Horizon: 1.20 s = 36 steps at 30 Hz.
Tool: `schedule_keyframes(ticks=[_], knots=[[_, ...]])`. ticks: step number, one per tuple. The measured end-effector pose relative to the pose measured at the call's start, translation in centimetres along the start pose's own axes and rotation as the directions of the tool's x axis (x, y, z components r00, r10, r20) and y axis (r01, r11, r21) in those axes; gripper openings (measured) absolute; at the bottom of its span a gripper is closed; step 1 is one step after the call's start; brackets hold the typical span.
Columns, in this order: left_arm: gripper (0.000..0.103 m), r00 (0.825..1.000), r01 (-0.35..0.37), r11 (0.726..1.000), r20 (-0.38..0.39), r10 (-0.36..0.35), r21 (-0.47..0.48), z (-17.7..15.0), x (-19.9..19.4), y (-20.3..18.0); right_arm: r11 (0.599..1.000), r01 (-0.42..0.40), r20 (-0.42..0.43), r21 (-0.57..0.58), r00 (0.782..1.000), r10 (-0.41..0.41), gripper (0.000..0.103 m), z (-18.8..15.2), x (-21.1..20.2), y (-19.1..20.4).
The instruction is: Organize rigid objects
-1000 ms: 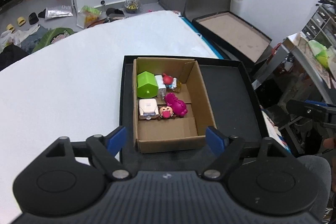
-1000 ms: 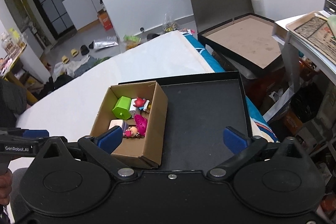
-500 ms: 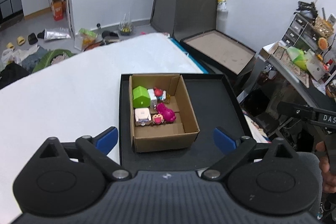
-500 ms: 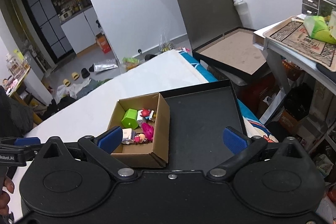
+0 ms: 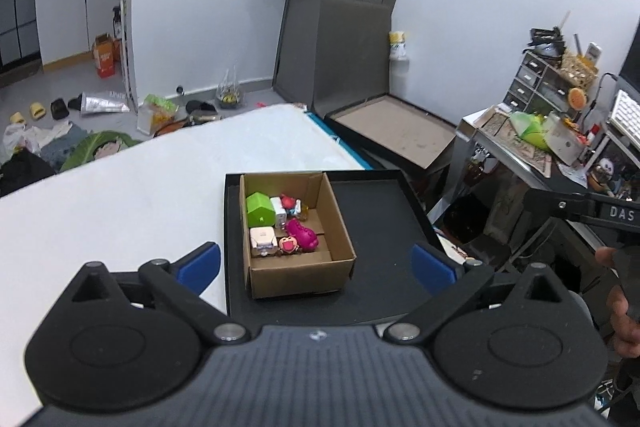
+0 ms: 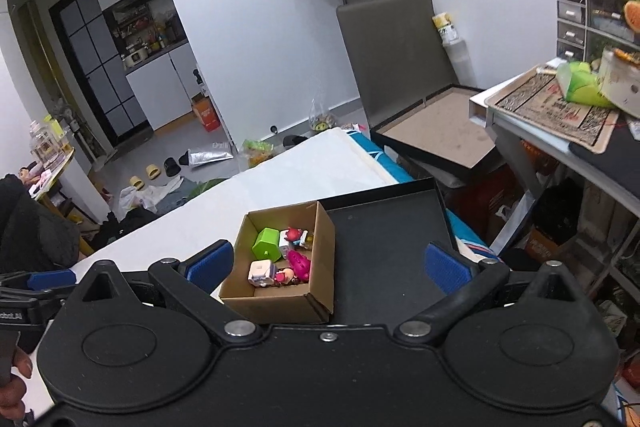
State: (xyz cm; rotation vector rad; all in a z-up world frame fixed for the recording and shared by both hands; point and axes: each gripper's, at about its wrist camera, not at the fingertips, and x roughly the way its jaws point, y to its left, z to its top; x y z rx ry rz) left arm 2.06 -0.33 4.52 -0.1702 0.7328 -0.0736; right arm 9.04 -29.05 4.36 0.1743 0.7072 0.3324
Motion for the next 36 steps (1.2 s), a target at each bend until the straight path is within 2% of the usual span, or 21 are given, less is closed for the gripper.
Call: schedule_keyframes(ticks=[4, 17, 36], knots=[[0.101, 1.0, 0.013, 1.0, 0.014, -0.013, 0.0, -0.7, -1.2, -0.4, 1.0, -0.002, 0.027, -0.003, 1.0, 0.002, 0.103, -0.7, -1.4, 0.7], [0.102, 0.996, -0.017, 0.998, 0.089, 0.012, 0.056, -3.6, -4.5, -2.4, 0.999, 0.029, 0.04, -0.031, 0.999, -0.027, 0.103, -3.6, -4.3, 2.0], [0.102, 0.994, -0.006, 0.997, 0.107, -0.002, 0.074, -7.0, -6.8, -3.1, 0.999, -0.003, 0.031, -0.033, 1.0, 0.004, 0.103, -7.3, -6.3, 2.9]])
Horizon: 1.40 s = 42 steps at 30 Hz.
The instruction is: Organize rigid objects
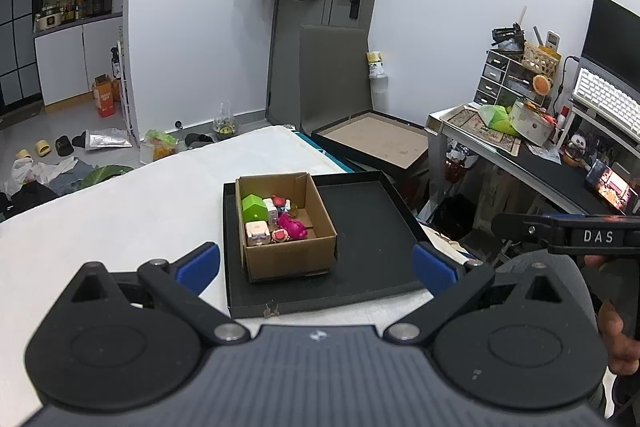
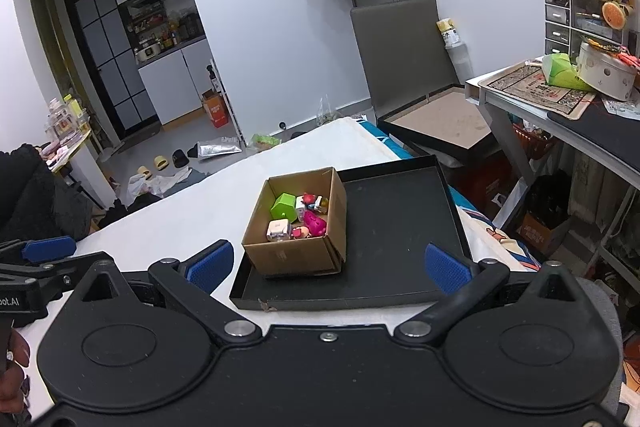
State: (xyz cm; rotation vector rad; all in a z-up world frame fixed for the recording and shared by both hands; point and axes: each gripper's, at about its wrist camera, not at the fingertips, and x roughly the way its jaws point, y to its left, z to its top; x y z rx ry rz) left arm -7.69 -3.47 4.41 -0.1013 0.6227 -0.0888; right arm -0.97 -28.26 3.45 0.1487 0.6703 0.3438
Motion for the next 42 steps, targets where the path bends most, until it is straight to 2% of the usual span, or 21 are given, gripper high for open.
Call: schedule_keyframes(ticks=[42], knots=[[0.102, 1.0, -0.017, 1.0, 0.006, 0.017, 0.006, -1.2, -2.3, -0.3, 0.999, -0.026, 0.015, -0.036, 1.0, 0.027, 0.103, -0.7, -1.6, 1.0]])
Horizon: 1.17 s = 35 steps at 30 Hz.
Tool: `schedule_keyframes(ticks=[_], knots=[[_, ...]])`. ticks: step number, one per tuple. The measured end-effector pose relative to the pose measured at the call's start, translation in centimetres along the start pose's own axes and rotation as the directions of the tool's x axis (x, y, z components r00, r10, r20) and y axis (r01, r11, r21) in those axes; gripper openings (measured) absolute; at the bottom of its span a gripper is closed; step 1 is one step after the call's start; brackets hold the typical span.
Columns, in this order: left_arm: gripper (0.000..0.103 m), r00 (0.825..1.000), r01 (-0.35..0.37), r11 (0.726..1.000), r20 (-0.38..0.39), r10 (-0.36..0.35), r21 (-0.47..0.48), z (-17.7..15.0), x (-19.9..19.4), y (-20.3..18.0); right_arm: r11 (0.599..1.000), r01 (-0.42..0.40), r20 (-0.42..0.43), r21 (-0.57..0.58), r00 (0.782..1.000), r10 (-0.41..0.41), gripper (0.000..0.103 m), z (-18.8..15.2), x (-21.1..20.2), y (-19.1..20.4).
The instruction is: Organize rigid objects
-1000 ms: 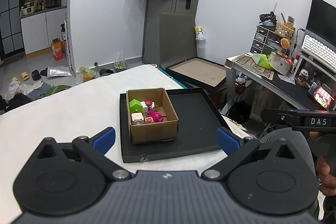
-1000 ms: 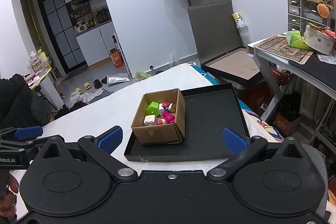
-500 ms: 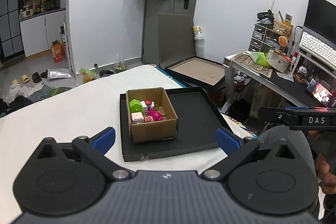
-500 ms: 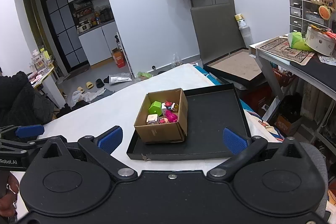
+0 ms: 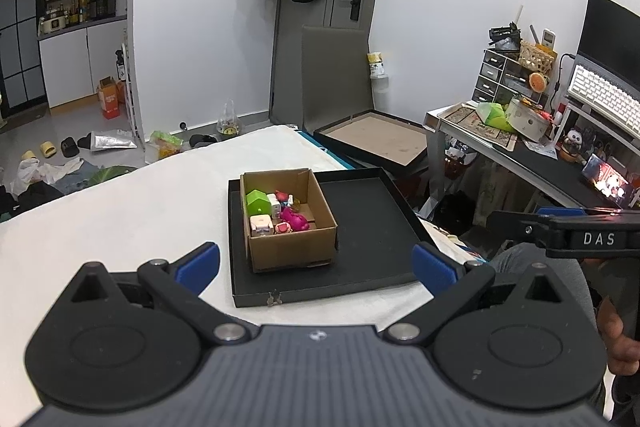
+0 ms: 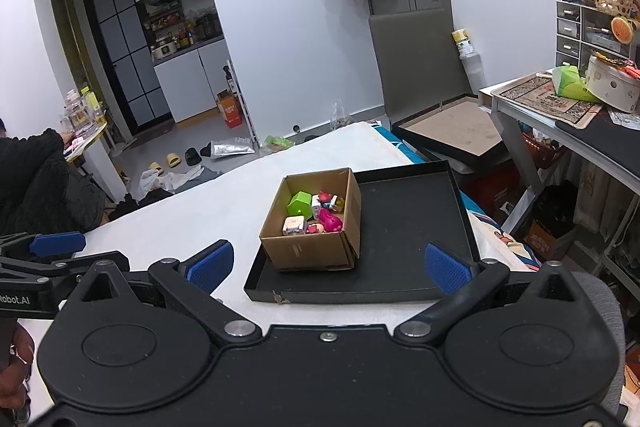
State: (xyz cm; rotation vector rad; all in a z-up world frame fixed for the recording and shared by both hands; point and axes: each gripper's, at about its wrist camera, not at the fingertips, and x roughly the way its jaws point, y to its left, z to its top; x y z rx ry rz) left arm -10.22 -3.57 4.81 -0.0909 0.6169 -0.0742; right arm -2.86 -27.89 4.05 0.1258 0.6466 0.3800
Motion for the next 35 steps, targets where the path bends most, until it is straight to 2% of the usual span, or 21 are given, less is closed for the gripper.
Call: schedule_keyframes(ticks=[35], knots=[[0.102, 1.0, -0.004, 1.0, -0.003, 0.004, 0.001, -0.65, -0.39, 0.25, 1.0, 0.0, -0.004, -0.01, 1.0, 0.0, 0.103, -0.17, -0.19, 0.21]])
